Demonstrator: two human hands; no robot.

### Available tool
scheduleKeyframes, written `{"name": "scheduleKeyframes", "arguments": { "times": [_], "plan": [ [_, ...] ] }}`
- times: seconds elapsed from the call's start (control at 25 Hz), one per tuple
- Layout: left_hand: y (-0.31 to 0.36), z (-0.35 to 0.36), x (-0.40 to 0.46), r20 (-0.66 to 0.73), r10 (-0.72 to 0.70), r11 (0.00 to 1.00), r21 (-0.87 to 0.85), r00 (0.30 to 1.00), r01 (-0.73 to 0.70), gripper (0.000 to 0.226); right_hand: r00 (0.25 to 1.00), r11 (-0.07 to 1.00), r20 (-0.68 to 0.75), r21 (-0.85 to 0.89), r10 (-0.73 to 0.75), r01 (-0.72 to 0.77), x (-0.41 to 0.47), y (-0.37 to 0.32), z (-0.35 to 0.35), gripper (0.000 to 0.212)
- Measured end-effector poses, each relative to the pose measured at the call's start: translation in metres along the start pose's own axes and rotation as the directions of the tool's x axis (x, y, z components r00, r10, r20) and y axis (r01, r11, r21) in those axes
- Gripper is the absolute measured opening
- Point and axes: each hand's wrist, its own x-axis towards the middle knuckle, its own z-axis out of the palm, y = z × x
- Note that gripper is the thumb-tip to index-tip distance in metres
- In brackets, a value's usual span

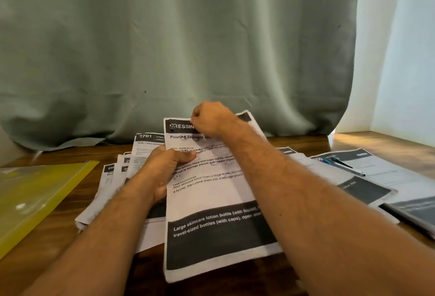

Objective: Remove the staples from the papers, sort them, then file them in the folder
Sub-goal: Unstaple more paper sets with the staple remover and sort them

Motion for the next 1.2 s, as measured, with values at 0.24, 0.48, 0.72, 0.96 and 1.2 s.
{"name": "scheduleKeyframes", "arguments": {
  "times": [0.24, 0.48, 0.72, 0.96, 1.2],
  "plan": [
    [-0.007, 0.039, -0.001, 0.097, 0.123, 0.992, 0.025, 0.988, -0.126, 0.071, 0.996, 0.977, -0.083, -0.209, 0.014, -0.031, -0.006, 0.058, -0.071, 0.029],
    [-0.023, 0.095, 0.033, 0.130, 0.155, 0.730, 0.653, 0.979, -0.202, 0.018, 0.975, 0.989, -0.206, -0.099, 0.086, -0.109, -0.046, 0.154, -0.104, 0.024],
    [-0.052, 0.131, 0.047, 0.104, 0.151, 0.299, 0.943, 0.983, -0.146, 0.042, 0.914, 0.962, -0.361, 0.259, 0.184, -0.091, -0.071, 0.203, -0.063, 0.015],
    [-0.056, 0.120, 0.061, 0.054, 0.184, 0.335, 0.935, 0.981, -0.114, 0.080, 0.858, 0.703, -0.422, 0.703, 0.293, 0.106, -0.077, 0.226, -0.028, 0.025],
    [-0.058, 0.115, 0.071, -0.075, 0.301, 0.459, 0.885, 0.951, -0.076, 0.083, 0.890, 0.551, -0.342, 0.824, 0.301, 0.130, -0.086, 0.240, -0.039, 0.010]
  ]
}}
